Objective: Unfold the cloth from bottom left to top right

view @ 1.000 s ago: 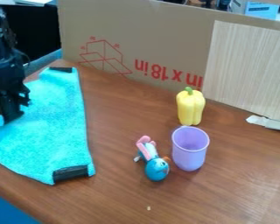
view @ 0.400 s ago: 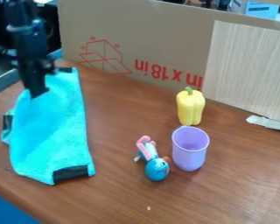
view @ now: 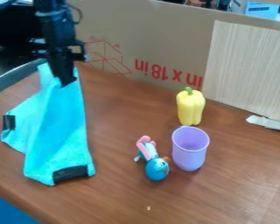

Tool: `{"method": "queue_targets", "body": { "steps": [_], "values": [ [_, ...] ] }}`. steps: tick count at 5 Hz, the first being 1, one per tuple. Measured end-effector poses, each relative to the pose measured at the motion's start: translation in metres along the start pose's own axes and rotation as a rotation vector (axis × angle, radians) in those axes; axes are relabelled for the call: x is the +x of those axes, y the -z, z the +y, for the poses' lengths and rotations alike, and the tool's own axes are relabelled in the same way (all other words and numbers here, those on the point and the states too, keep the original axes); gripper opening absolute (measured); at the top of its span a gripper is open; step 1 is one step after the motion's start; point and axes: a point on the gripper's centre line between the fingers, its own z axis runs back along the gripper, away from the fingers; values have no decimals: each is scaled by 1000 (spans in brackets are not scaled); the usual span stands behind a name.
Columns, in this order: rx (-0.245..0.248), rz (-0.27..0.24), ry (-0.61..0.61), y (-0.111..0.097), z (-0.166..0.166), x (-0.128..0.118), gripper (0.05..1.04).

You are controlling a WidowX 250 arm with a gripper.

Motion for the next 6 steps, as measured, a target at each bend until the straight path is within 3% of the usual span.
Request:
{"method": "queue_targets", "body": {
  "steps": [1, 2, 6],
  "values": [
    [-7, -47, 18, 2, -23, 13, 54],
    [-23, -50, 14, 18, -45, 23, 54],
    [-113, -32, -69, 43, -116, 69, 54]
  ]
}}
